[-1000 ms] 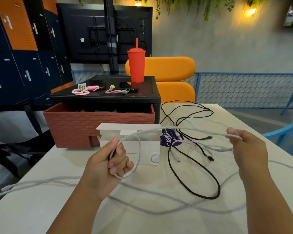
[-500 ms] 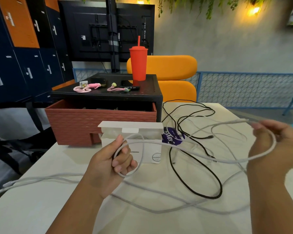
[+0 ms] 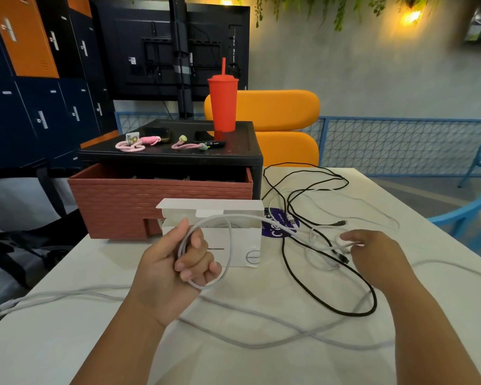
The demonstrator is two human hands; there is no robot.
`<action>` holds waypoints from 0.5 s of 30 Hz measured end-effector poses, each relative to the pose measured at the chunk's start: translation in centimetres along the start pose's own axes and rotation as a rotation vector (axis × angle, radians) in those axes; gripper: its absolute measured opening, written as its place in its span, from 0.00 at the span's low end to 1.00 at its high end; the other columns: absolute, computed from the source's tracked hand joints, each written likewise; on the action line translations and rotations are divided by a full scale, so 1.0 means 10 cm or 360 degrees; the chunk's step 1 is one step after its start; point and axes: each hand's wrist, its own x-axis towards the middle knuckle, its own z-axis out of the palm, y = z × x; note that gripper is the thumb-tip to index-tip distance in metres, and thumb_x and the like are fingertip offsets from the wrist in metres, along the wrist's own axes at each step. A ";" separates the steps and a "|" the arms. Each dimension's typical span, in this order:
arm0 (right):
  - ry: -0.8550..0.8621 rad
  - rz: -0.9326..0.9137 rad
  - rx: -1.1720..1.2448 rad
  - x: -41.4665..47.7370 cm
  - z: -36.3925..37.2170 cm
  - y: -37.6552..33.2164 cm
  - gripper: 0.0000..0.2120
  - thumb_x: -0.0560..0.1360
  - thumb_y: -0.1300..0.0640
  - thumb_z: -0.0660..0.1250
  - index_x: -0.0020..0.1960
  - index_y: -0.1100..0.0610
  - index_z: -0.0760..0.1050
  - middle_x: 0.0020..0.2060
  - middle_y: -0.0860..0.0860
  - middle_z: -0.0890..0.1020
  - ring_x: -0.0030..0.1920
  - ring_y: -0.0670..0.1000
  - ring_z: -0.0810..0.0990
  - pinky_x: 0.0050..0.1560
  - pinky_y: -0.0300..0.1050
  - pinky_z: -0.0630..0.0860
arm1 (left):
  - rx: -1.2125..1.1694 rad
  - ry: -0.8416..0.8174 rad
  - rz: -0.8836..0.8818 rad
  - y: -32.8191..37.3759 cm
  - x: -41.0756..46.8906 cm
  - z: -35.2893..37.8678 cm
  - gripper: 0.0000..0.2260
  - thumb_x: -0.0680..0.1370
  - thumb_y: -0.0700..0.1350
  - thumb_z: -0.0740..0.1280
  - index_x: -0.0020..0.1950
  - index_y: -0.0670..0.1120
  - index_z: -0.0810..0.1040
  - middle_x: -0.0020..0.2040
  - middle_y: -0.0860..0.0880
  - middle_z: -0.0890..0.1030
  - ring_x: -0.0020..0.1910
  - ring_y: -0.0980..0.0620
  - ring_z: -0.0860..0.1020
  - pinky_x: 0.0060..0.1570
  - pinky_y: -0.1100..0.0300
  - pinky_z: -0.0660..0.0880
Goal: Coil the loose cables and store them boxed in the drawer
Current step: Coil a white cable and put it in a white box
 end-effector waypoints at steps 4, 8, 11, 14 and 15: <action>0.0010 -0.0111 -0.0055 -0.02 0.03 -0.07 0.20 0.73 0.70 0.58 0.59 0.56 0.77 0.59 0.55 0.78 0.58 0.56 0.75 0.47 0.38 0.65 | 0.0064 -0.0002 -0.0018 -0.02 0.00 0.02 0.18 0.57 0.52 0.81 0.29 0.45 0.74 0.23 0.53 0.53 0.21 0.55 0.55 0.31 0.62 0.75; 0.0162 -0.0408 0.0016 -0.11 0.11 -0.23 0.18 0.72 0.70 0.59 0.55 0.56 0.79 0.57 0.54 0.77 0.55 0.54 0.74 0.47 0.37 0.64 | 0.0131 0.0004 -0.0071 -0.05 0.02 0.01 0.18 0.58 0.53 0.80 0.30 0.44 0.74 0.21 0.54 0.58 0.18 0.57 0.61 0.31 0.61 0.75; 0.0119 -0.0681 0.0148 -0.21 0.15 -0.35 0.13 0.74 0.64 0.62 0.52 0.54 0.80 0.46 0.48 0.78 0.45 0.47 0.73 0.37 0.29 0.64 | 0.0290 0.0094 -0.0090 -0.09 0.02 0.06 0.16 0.71 0.54 0.70 0.30 0.44 0.75 0.20 0.53 0.61 0.19 0.57 0.61 0.32 0.61 0.75; 0.0165 -0.0997 0.0238 -0.33 0.21 -0.49 0.13 0.70 0.54 0.62 0.52 0.50 0.80 0.41 0.44 0.78 0.41 0.42 0.70 0.44 0.28 0.65 | 0.0496 0.0205 -0.0089 -0.14 0.02 0.13 0.16 0.73 0.53 0.60 0.31 0.44 0.76 0.21 0.52 0.61 0.20 0.56 0.61 0.33 0.61 0.74; 0.0205 -0.1074 0.0280 -0.38 0.24 -0.54 0.15 0.69 0.52 0.63 0.54 0.50 0.79 0.42 0.43 0.78 0.41 0.41 0.69 0.46 0.28 0.65 | 0.0558 0.0212 -0.0093 -0.15 0.02 0.15 0.16 0.72 0.53 0.60 0.30 0.45 0.76 0.21 0.51 0.61 0.20 0.55 0.61 0.34 0.60 0.73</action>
